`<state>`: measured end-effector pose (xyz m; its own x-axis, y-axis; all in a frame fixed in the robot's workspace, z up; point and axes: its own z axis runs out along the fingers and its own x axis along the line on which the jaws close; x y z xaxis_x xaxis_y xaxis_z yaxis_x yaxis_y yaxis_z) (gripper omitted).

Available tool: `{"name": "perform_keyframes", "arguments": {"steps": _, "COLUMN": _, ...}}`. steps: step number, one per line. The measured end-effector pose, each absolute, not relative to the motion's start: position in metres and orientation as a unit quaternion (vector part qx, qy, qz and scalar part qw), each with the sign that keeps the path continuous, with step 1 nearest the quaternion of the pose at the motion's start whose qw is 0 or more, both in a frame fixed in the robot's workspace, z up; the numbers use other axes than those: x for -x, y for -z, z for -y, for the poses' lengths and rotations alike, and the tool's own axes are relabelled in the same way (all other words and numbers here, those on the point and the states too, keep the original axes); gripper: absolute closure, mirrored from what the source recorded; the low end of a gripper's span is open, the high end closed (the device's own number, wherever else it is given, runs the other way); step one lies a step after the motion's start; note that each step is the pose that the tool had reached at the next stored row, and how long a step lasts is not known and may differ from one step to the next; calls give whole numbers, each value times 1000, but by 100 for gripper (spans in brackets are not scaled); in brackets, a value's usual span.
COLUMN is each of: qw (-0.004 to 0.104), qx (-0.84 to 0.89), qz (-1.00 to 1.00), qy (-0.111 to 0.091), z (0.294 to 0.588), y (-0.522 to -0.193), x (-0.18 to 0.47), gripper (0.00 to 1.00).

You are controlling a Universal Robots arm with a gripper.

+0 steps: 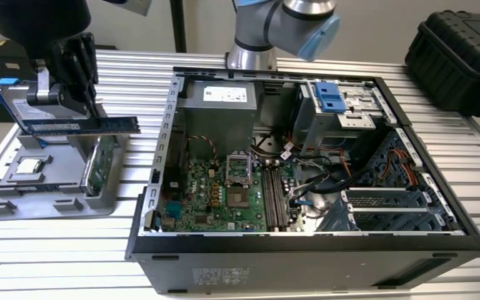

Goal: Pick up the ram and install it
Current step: 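Pick up the ram and move it above insertion slot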

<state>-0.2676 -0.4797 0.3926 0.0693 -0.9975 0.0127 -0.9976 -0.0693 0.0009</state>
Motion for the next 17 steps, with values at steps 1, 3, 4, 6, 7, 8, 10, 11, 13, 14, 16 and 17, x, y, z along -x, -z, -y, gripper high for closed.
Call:
{"name": "perform_keyframes", "arguments": {"steps": 1, "qw": 5, "qx": -731, "qz": 682, "qy": -4, "z": 480, "y": -393, "x": 267, "gripper": 100}}
{"name": "perform_keyframes", "arguments": {"steps": 3, "qw": 5, "qx": -731, "qz": 682, "qy": -4, "z": 480, "y": -393, "x": 265, "gripper": 100}}
{"name": "perform_keyframes", "arguments": {"steps": 4, "qw": 5, "qx": -731, "qz": 682, "qy": -4, "z": 480, "y": -393, "x": 265, "gripper": 100}}
{"name": "perform_keyframes", "arguments": {"steps": 6, "qw": 5, "qx": -731, "qz": 682, "qy": -4, "z": 480, "y": -393, "x": 263, "gripper": 100}}
{"name": "perform_keyframes", "arguments": {"steps": 7, "qw": 5, "qx": -731, "qz": 682, "qy": -4, "z": 480, "y": -393, "x": 262, "gripper": 100}}
{"name": "perform_keyframes", "arguments": {"steps": 8, "qw": 5, "qx": -731, "qz": 682, "qy": -4, "z": 480, "y": -393, "x": 261, "gripper": 100}}
{"name": "perform_keyframes", "arguments": {"steps": 10, "qw": 5, "qx": -731, "qz": 682, "qy": -4, "z": 480, "y": -393, "x": 260, "gripper": 100}}
{"name": "perform_keyframes", "arguments": {"steps": 11, "qw": 5, "qx": -731, "qz": 682, "qy": -4, "z": 480, "y": -393, "x": 259, "gripper": 100}}
{"name": "perform_keyframes", "arguments": {"steps": 13, "qw": 5, "qx": -731, "qz": 682, "qy": -4, "z": 480, "y": -393, "x": 258, "gripper": 100}}
{"name": "perform_keyframes", "arguments": {"steps": 14, "qw": 5, "qx": -731, "qz": 682, "qy": -4, "z": 480, "y": -393, "x": 257, "gripper": 100}}
{"name": "perform_keyframes", "arguments": {"steps": 16, "qw": 5, "qx": -731, "qz": 682, "qy": -4, "z": 480, "y": -393, "x": 255, "gripper": 100}}
{"name": "perform_keyframes", "arguments": {"steps": 17, "qw": 5, "qx": -731, "qz": 682, "qy": -4, "z": 480, "y": -393, "x": 254, "gripper": 100}}
